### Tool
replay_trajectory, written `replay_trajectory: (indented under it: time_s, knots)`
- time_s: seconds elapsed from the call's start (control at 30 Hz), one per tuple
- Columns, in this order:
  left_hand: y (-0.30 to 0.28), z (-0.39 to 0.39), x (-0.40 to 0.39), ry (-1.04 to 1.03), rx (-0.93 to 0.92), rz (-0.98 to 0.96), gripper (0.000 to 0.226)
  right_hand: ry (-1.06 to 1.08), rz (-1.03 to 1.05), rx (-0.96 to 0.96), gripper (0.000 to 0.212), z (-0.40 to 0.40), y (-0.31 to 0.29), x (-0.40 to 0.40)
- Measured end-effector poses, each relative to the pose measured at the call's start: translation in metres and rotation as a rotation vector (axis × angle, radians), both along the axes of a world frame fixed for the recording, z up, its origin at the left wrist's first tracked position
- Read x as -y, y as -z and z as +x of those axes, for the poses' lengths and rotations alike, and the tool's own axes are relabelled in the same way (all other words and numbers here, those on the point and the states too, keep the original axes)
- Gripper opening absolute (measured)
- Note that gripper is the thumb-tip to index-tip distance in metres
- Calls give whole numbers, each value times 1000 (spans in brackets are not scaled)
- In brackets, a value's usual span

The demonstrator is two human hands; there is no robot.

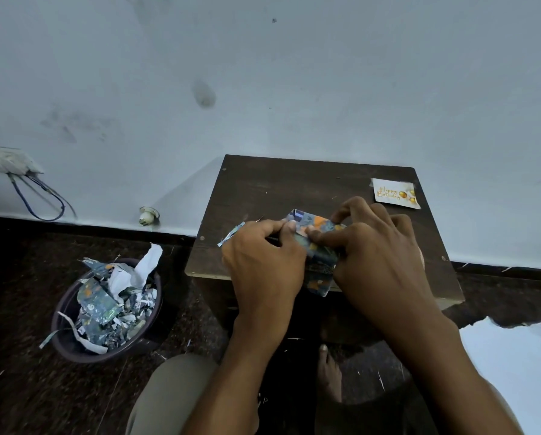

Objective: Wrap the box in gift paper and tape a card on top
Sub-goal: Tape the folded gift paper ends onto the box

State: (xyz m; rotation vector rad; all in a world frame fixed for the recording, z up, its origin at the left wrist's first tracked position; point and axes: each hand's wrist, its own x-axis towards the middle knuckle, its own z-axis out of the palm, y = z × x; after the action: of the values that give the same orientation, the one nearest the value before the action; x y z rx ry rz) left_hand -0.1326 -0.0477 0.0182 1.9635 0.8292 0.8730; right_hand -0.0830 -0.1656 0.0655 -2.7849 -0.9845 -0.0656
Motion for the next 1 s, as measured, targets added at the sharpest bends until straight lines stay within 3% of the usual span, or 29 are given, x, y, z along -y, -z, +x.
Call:
replay_trajectory:
  time_s: [0.1,0.17,0.2,0.27,0.33,0.47,0.67,0.77,0.87,1.0]
  knots:
    - [0,3,-10,-15,34,-323,3,3,-6,-14,47,0,0,1]
    - [1,3,-12,-12,36,-423,2,5,-1,-22,47,-1,1,2]
    - [-1,2,-9,-19,5,-366,5,8,-3,-27,47,-1,1,2]
    - [-2,1,-5,23,-1,-73,23,10,6,-26,47,-1,2,3]
    - [2,3,-5,224,102,150,34,12,43,-9,45,-2,4,3]
    - [18,12,-10,517,10,138,42,25,110,12,38,3,17,6]
    - [26,15,-18,551,-7,139,45,28,669,-56,40,13,38,22]
    - [24,13,-19,603,-16,76,49,104,884,-263,45,20,32,39]
    - [21,11,-22,652,-23,18,48,207,1080,-706,52,30,34,54]
    - [19,9,-22,647,-38,23,43,276,1264,-1259,81,43,54,66]
